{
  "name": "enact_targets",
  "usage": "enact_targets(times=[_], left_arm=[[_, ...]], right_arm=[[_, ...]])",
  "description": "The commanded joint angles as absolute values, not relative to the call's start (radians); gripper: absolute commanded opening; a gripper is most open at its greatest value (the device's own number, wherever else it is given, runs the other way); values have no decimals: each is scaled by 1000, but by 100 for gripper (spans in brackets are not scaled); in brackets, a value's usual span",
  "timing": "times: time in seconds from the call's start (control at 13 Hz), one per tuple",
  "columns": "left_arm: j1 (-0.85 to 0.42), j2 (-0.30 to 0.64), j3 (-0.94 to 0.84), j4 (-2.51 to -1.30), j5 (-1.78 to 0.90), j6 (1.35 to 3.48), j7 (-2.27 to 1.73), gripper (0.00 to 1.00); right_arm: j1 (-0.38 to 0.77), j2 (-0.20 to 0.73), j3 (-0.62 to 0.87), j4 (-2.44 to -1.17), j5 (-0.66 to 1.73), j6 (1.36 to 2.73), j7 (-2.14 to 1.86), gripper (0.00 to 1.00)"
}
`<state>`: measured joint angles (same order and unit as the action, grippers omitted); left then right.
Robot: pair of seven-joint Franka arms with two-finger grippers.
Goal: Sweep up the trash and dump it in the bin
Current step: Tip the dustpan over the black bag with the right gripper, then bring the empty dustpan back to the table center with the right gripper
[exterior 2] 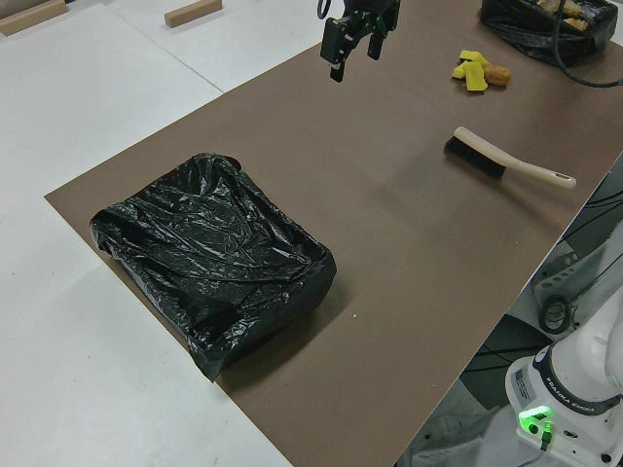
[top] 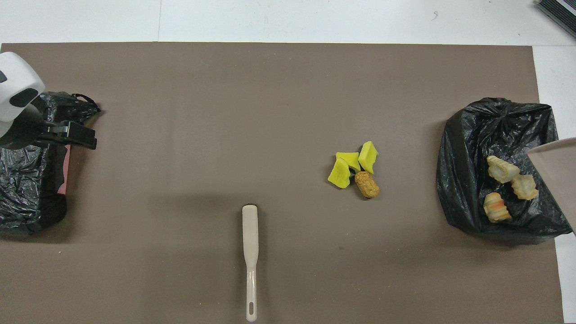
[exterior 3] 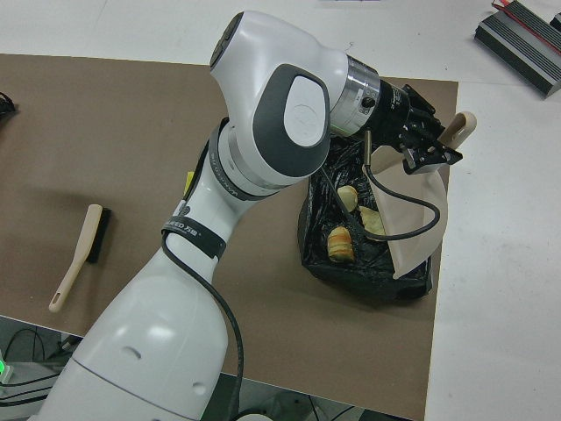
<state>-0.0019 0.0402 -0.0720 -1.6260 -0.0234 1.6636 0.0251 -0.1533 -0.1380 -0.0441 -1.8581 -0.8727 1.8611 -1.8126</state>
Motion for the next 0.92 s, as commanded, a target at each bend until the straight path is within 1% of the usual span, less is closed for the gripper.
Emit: enact_targets(times=[0.0,0.08,0.38,0.46,0.62,0.69,0.85], left_arm=[[3,-15,-72,-1658,-14,1620,12,100],[3,-27,-72,-1672,-14,1618,27,100],[2,-31,-74,-1663,-8,1608,44,100],[2,-31,-74,-1663,-8,1606,44,100],[2,-32,-74,-1660,-8,1600,43,100],[0,-34,-74,-1661,-12,1592,31,100],[-5,-35,-74,-1661,-12,1588,31,100]], right_arm=[[-149,-175,-23,-1862,-807,1806,-1763,0],[-149,-176,7,-1862,-790,1778,-1726,0],[-149,-184,136,-1842,-680,1639,-1475,0],[-149,-187,156,-1841,-639,1628,-1395,0],[-149,-202,160,-1862,-464,1632,-1219,0],[-141,-202,170,-1864,-418,1634,-1118,0],[-92,-193,183,-1861,-306,1635,-837,0]])
